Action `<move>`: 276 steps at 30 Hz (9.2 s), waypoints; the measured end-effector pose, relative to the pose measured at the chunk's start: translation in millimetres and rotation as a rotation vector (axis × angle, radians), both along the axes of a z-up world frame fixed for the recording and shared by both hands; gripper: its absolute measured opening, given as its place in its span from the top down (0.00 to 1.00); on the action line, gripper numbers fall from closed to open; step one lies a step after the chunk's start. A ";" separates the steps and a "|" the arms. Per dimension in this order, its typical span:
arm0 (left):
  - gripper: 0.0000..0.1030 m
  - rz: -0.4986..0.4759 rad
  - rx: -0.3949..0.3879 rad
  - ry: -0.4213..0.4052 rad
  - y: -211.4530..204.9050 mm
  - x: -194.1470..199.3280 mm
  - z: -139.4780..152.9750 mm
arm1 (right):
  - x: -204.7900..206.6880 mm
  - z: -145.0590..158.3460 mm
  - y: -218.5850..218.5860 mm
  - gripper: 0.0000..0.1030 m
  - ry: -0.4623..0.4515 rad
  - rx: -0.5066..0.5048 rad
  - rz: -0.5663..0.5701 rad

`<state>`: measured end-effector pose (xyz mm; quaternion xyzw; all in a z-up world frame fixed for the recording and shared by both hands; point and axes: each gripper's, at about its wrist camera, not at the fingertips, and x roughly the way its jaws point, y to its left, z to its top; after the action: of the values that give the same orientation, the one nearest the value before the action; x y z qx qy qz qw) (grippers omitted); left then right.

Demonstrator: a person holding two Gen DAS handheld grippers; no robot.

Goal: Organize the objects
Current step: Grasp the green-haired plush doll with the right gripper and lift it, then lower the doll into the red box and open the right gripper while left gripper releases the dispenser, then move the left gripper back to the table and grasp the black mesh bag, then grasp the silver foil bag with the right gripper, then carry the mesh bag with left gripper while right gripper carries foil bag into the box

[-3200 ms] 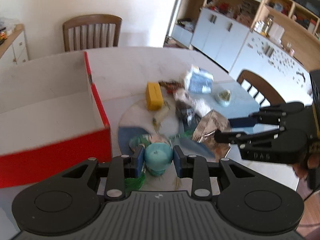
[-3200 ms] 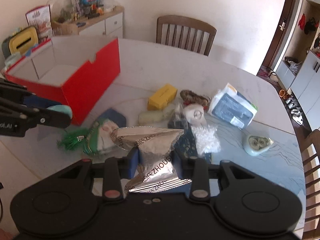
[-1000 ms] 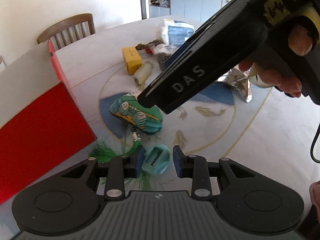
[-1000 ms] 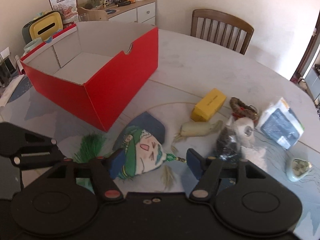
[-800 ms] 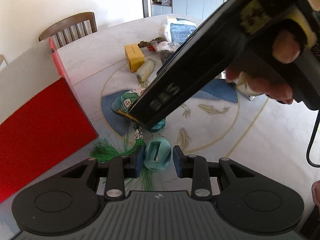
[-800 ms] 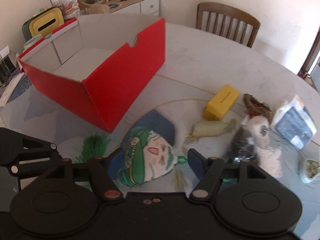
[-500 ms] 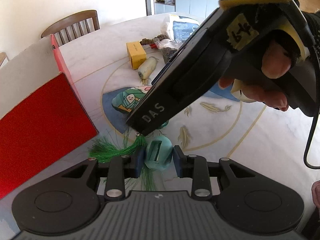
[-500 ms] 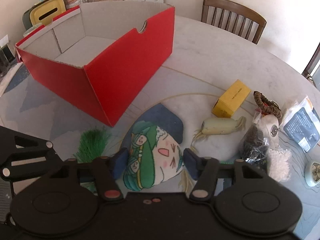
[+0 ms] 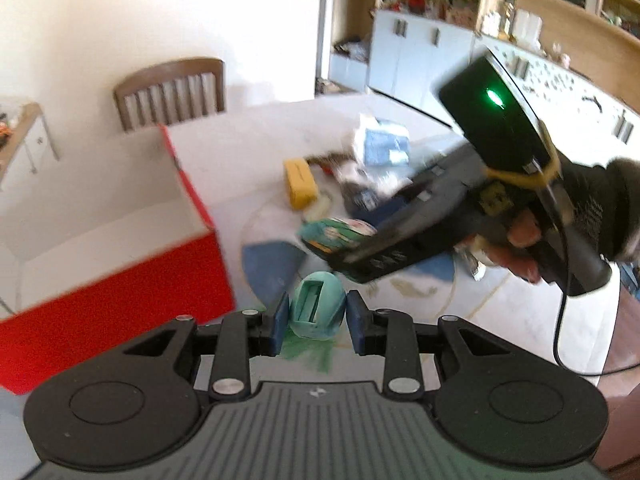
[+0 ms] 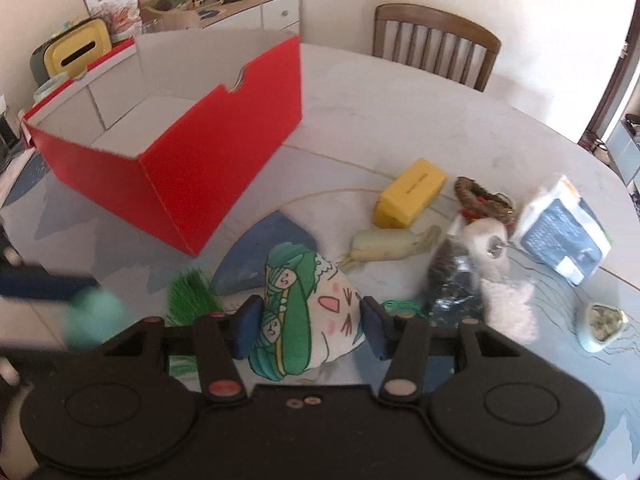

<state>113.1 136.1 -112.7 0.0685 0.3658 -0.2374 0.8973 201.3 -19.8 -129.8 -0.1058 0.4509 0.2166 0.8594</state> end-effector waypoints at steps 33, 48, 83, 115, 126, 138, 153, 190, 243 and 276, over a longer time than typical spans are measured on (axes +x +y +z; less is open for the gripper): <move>0.71 0.266 0.097 -0.086 147.6 95.4 81.0 | 49.8 165.3 107.1 0.50 -0.246 0.042 0.272; 0.71 0.344 0.183 0.048 189.4 186.5 25.3 | 81.5 77.4 193.1 0.50 -0.146 -0.061 0.355; 0.70 0.284 0.303 0.399 173.1 245.8 -56.1 | 67.8 -4.3 226.2 0.45 0.070 -0.174 0.412; 0.44 0.263 0.209 0.150 137.3 159.3 41.5 | 29.1 108.8 100.0 0.30 -0.050 0.138 0.220; 0.34 0.231 0.148 0.052 78.5 102.3 75.1 | -9.1 117.7 9.6 0.25 -0.093 0.191 0.104; 0.17 0.187 0.075 0.044 -1.5 69.4 77.7 | -35.6 107.2 -96.2 0.12 -0.117 0.185 -0.029; 0.17 0.141 0.038 0.059 -96.8 67.6 36.7 | -51.9 59.1 -189.7 0.01 -0.073 0.138 -0.121; 0.18 0.248 0.049 0.149 -164.3 155.2 -44.4 | -22.0 -23.5 -171.6 0.25 0.040 0.019 0.150; 0.84 0.206 -0.086 0.163 -77.3 94.0 15.3 | -22.0 52.0 -139.0 0.55 -0.027 0.107 0.020; 0.83 0.400 -0.031 0.031 136.5 81.6 73.0 | 42.4 108.6 56.7 0.56 -0.131 0.149 0.177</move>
<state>194.7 272.6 -39.7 -0.0228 0.3821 -0.0610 0.9218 243.6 37.0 -21.3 -0.0948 0.3655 0.3172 0.8699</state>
